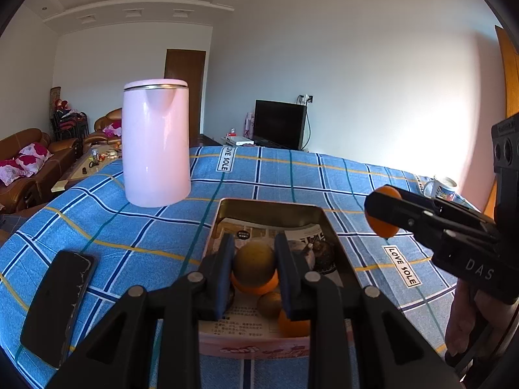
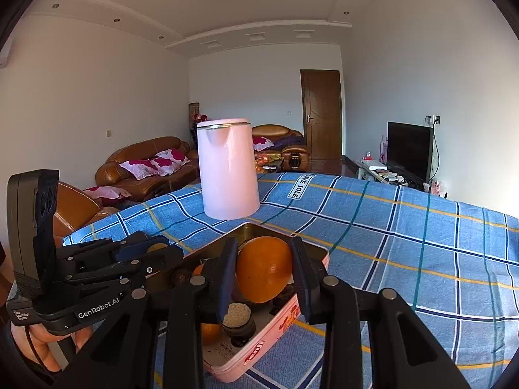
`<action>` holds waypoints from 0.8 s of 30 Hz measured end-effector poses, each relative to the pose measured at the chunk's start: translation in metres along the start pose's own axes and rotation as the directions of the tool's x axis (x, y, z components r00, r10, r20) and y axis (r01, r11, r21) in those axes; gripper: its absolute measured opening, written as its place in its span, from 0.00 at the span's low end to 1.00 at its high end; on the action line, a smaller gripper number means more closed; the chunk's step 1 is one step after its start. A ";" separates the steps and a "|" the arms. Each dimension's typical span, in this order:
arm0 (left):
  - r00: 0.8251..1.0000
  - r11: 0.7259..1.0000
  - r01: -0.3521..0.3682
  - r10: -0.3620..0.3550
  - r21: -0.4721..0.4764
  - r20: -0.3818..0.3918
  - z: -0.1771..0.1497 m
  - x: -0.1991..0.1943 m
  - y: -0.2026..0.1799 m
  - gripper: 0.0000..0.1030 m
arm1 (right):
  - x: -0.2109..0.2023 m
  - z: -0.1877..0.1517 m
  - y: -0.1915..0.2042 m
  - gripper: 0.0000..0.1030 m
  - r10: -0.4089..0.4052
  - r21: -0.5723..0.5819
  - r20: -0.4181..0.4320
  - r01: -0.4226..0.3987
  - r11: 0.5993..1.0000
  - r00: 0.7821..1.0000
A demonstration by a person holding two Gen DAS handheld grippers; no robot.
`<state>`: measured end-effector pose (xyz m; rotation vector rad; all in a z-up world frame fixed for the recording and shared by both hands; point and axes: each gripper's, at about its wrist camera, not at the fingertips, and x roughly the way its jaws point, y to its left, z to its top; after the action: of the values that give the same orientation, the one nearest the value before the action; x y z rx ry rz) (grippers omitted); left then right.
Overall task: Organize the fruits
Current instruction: 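Carry the yellow fruit into the tin with the left gripper while the right gripper brings the orange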
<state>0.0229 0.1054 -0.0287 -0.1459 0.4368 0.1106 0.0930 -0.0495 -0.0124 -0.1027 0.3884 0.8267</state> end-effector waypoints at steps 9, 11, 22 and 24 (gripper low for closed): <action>1.000 1.000 -0.007 0.007 -0.016 -0.017 -0.004 0.005 0.011 0.26 | 0.027 -0.011 0.012 0.34 0.005 -0.012 -0.069 -0.006 1.000 0.998; 1.000 1.000 -0.009 0.008 -0.019 -0.018 -0.005 0.004 0.013 0.26 | 0.029 -0.012 0.014 0.34 0.003 -0.016 -0.077 -0.004 1.000 0.997; 0.999 1.000 -0.006 0.005 -0.022 -0.051 -0.008 0.010 0.018 0.26 | 0.039 -0.016 0.019 0.34 -0.014 -0.027 -0.103 0.011 1.000 0.995; 0.998 1.000 -0.007 0.005 -0.025 -0.064 -0.009 0.013 0.019 0.26 | 0.041 -0.017 0.019 0.34 -0.013 -0.026 -0.110 0.010 1.000 0.994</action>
<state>0.0286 0.1237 -0.0444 -0.1737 0.4997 0.1176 0.0992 -0.0122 -0.0419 -0.1742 0.4805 0.8170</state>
